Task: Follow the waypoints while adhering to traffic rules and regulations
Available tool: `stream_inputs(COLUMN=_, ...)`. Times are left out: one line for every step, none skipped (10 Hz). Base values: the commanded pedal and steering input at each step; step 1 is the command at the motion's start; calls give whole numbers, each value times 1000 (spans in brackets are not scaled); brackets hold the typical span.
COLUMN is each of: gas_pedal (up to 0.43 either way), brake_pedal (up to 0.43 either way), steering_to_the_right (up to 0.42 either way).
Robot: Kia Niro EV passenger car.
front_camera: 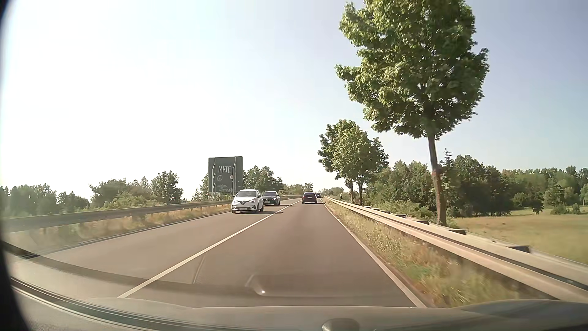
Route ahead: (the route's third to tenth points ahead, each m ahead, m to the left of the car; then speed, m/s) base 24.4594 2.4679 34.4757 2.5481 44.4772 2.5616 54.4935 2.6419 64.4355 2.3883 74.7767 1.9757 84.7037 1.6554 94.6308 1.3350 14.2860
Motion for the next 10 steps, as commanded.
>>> stream_inputs(gas_pedal=197, brake_pedal=18, steering_to_the_right=-11)
stream_inputs(gas_pedal=197, brake_pedal=18, steering_to_the_right=-9)
stream_inputs(gas_pedal=197, brake_pedal=18, steering_to_the_right=-5)
stream_inputs(gas_pedal=197, brake_pedal=18, steering_to_the_right=-2)
stream_inputs(gas_pedal=197, brake_pedal=18, steering_to_the_right=-1)
stream_inputs(gas_pedal=209, brake_pedal=18, steering_to_the_right=-2)
stream_inputs(gas_pedal=209, brake_pedal=18, steering_to_the_right=-1)
stream_inputs(gas_pedal=209, brake_pedal=18, steering_to_the_right=-1)
stream_inputs(gas_pedal=209, brake_pedal=18, steering_to_the_right=-1)
stream_inputs(gas_pedal=209, brake_pedal=12, steering_to_the_right=-1)
